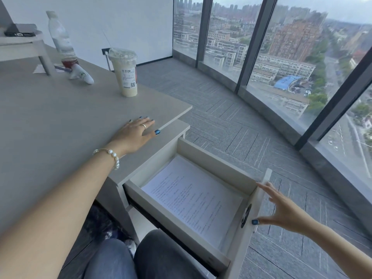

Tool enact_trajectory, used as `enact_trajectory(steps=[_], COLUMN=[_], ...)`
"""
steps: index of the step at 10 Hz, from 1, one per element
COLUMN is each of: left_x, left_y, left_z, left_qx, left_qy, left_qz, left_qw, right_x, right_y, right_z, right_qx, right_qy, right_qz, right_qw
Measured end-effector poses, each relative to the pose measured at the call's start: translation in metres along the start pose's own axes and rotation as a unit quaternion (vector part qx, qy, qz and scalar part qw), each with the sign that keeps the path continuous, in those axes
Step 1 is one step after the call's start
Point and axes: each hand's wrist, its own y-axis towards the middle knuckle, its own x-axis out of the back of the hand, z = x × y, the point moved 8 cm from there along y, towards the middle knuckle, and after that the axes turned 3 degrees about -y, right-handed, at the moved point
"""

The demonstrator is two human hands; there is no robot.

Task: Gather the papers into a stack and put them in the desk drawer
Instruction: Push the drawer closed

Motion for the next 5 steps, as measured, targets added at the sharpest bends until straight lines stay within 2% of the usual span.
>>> enact_trajectory(steps=[5], left_x=[0.002], left_y=[0.001], left_z=[-0.002], left_qx=[0.001], left_qy=[0.003], left_qz=[-0.008], left_qw=[1.0], right_x=[-0.007], right_y=[0.037], right_z=[0.033], right_qx=[-0.001], right_qy=[-0.028], right_qz=[0.013], right_qw=[1.0])
